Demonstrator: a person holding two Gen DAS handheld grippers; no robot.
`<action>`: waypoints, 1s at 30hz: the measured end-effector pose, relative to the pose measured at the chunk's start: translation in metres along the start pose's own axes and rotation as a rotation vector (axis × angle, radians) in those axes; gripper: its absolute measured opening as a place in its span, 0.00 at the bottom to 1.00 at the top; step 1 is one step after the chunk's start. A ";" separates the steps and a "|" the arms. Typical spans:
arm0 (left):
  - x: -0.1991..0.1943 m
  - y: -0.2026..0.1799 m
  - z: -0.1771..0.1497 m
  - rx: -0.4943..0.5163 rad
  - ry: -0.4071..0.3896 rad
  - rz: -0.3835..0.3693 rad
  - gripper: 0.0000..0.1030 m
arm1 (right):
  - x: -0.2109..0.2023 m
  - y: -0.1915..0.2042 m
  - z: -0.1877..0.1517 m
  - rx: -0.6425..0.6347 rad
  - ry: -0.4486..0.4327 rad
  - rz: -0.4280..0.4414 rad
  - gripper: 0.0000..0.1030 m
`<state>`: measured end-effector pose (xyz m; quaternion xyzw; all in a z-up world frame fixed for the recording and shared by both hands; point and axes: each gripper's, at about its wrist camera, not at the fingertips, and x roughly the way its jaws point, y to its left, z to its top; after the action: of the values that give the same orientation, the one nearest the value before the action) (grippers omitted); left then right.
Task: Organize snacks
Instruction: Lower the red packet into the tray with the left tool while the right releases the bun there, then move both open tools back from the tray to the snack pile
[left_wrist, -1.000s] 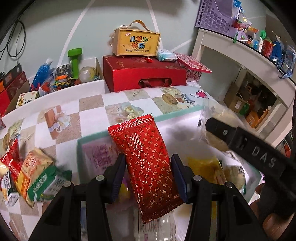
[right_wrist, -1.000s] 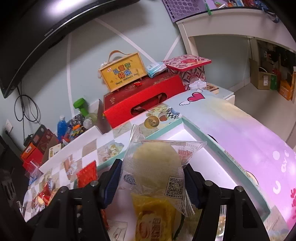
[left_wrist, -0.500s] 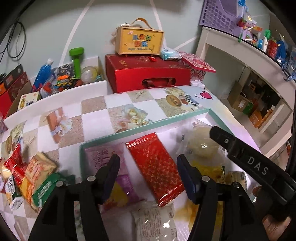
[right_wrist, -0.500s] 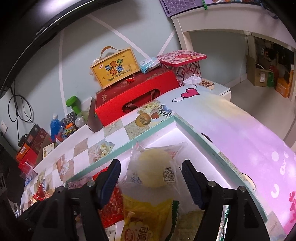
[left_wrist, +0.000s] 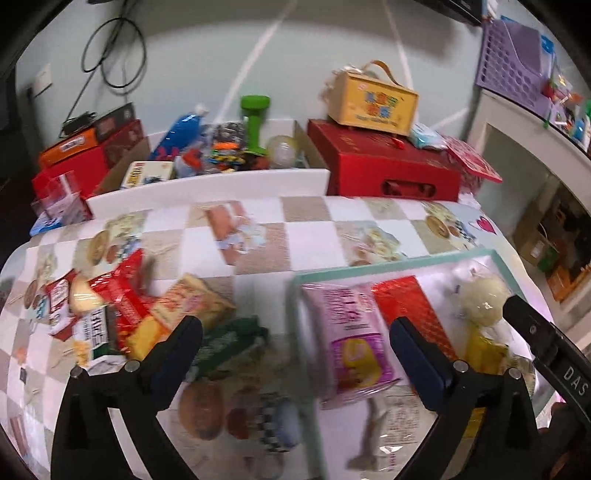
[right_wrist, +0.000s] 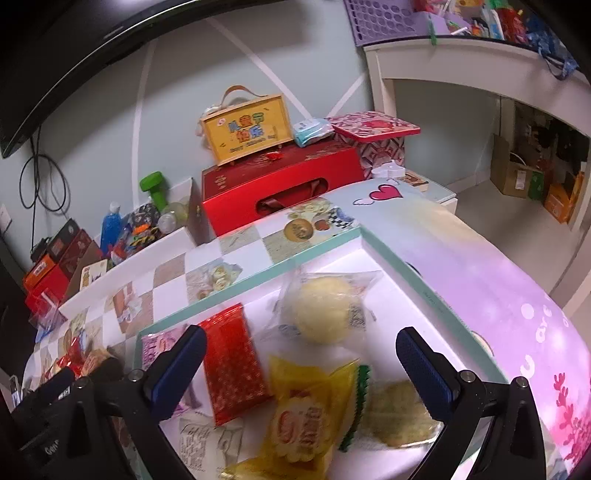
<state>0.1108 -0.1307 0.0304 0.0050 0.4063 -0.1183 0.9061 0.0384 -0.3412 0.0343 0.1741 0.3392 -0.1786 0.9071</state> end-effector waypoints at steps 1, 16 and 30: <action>-0.001 0.003 0.000 -0.006 -0.003 0.001 0.98 | -0.001 0.003 -0.001 -0.007 0.000 0.001 1.00; -0.041 0.090 -0.021 -0.108 -0.140 0.036 0.99 | -0.027 0.092 -0.025 -0.153 -0.074 0.093 1.00; -0.049 0.176 -0.031 -0.170 -0.115 0.188 0.99 | -0.017 0.159 -0.054 -0.280 0.013 0.194 1.00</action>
<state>0.0949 0.0536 0.0306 -0.0406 0.3601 0.0018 0.9320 0.0664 -0.1749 0.0385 0.0792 0.3484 -0.0402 0.9331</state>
